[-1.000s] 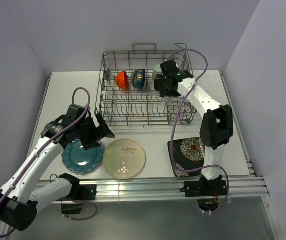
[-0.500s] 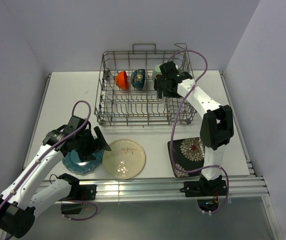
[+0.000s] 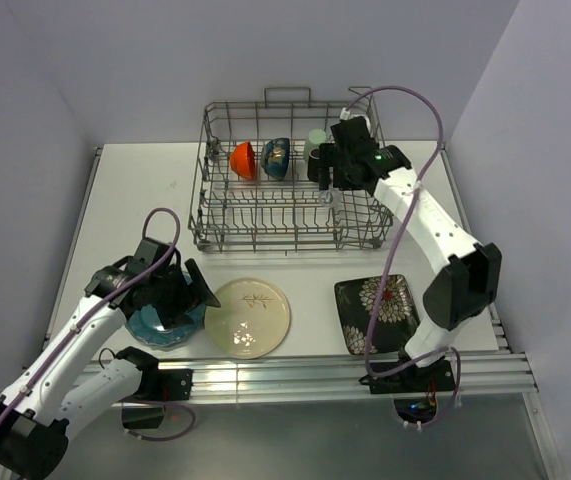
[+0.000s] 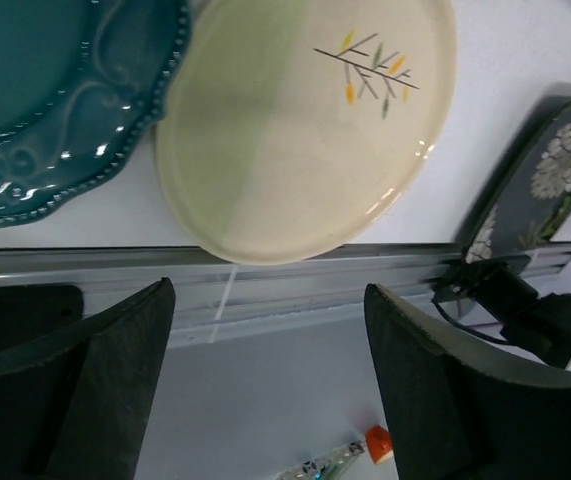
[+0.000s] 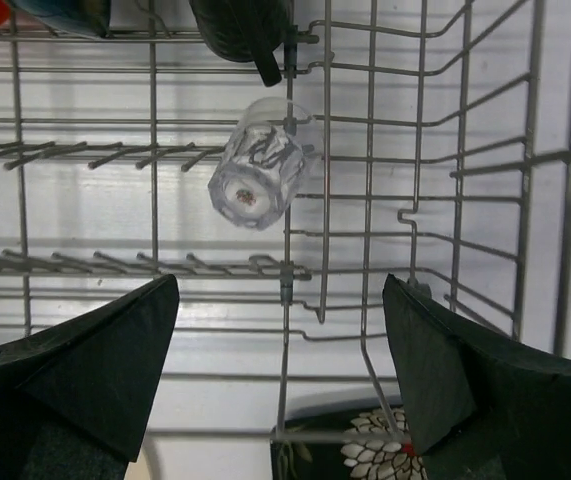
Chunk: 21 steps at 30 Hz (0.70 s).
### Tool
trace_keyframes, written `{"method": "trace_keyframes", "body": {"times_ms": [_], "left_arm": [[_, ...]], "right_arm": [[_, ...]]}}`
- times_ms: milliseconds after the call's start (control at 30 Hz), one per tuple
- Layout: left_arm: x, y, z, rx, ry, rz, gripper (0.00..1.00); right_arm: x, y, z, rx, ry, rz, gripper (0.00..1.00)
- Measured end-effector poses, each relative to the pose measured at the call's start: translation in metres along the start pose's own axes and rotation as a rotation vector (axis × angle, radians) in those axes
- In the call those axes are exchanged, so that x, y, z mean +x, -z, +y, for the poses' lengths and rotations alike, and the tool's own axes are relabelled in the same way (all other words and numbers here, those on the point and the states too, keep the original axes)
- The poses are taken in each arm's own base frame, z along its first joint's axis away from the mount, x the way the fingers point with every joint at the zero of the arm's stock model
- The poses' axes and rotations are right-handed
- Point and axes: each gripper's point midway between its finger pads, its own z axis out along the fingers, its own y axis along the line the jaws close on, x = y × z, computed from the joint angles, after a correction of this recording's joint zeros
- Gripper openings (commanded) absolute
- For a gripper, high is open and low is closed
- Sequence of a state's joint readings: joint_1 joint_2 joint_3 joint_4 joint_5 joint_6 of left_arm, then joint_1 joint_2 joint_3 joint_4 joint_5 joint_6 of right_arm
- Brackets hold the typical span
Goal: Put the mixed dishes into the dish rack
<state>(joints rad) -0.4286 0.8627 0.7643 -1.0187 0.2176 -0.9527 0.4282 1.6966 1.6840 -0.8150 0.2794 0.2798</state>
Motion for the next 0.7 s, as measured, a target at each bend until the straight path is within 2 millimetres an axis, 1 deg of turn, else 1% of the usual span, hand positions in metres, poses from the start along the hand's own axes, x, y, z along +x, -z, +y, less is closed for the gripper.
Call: {"method": "trace_keyframes", "body": {"times_ms": [33,133,200,300,333,433,500,600,700], "left_arm": [[0.000,0.000,-0.003,0.013,-0.006,0.004,0.80],[0.005,-0.002,-0.017,0.070,-0.044,0.021,0.82],[0.015,-0.005,-0.031,0.103,-0.099,0.051,0.84],[0.037,-0.014,-0.064,0.146,-0.203,0.119,0.86],[0.046,-0.019,-0.074,0.151,-0.236,0.145,0.87],[0.068,-0.042,-0.111,0.183,-0.298,0.206,0.87],[0.079,-0.058,-0.129,0.197,-0.321,0.234,0.87],[0.089,-0.082,-0.148,0.212,-0.339,0.259,0.85],[0.094,-0.108,-0.165,0.227,-0.349,0.267,0.84]], "right_arm": [[-0.001,0.008,-0.001,-0.006,-0.005,-0.013,0.90],[-0.007,0.036,-0.004,-0.032,-0.029,-0.056,0.90],[-0.011,0.060,-0.007,-0.063,-0.051,-0.090,0.90],[-0.016,0.100,-0.012,-0.119,-0.092,-0.150,0.89],[-0.018,0.119,-0.015,-0.144,-0.111,-0.179,0.89],[-0.018,0.162,-0.021,-0.210,-0.153,-0.239,0.89],[-0.013,0.185,-0.025,-0.246,-0.177,-0.261,0.88],[-0.003,0.207,-0.028,-0.291,-0.209,-0.274,0.88],[0.014,0.221,-0.031,-0.326,-0.236,-0.258,0.87]]}}
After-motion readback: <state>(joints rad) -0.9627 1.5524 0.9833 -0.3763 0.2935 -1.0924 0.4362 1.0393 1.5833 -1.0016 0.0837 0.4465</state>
